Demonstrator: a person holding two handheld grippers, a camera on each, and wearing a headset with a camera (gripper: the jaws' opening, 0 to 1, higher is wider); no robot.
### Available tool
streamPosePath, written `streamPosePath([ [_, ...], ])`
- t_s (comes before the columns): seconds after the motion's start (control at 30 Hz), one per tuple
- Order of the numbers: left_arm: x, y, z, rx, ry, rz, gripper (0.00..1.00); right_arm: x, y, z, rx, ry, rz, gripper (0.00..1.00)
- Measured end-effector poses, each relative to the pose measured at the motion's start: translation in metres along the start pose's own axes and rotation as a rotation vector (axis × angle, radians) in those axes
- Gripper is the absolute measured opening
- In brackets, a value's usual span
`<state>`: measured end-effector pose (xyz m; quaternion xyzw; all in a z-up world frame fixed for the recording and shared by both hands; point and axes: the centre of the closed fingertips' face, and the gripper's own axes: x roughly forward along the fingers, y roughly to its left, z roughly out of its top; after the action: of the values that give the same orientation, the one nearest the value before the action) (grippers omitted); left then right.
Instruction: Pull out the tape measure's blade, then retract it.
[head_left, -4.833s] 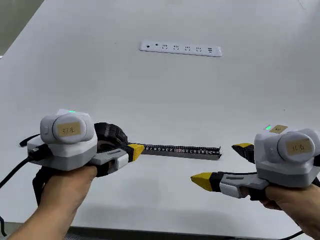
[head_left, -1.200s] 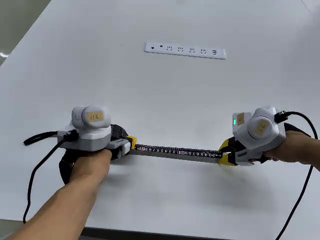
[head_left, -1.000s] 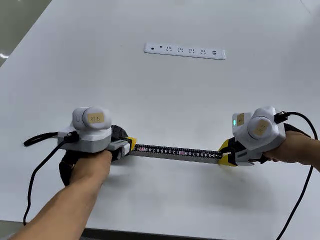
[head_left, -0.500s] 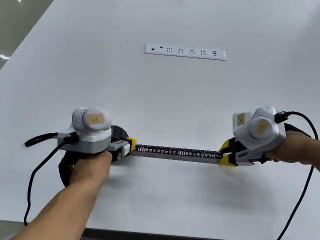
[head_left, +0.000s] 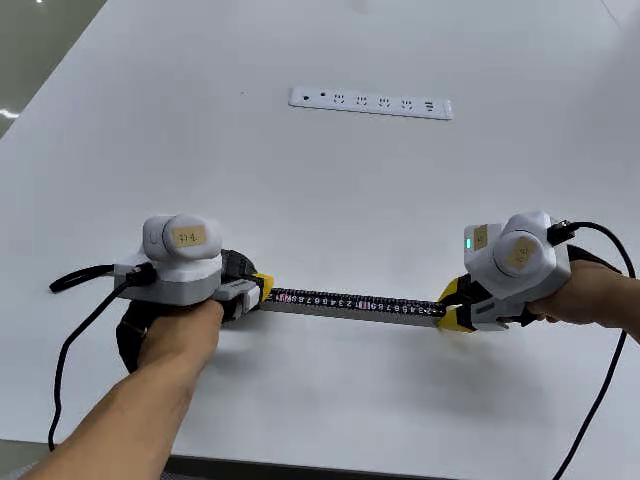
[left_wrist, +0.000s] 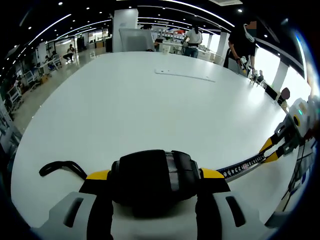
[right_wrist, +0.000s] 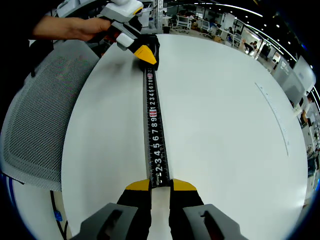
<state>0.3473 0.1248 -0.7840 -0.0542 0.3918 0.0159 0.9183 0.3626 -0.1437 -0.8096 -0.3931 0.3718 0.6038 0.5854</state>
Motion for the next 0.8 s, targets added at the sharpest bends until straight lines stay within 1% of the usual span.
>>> streamPosePath([
  [0.17, 0.000, 0.000, 0.000, -0.002, 0.000, -0.005, 0.62, 0.001, 0.000, 0.001, 0.000, 0.001, 0.000, 0.09],
  [0.8, -0.001, 0.001, 0.000, -0.009, -0.001, -0.013, 0.62, 0.007, 0.003, 0.021, -0.009, -0.007, 0.012, 0.09],
])
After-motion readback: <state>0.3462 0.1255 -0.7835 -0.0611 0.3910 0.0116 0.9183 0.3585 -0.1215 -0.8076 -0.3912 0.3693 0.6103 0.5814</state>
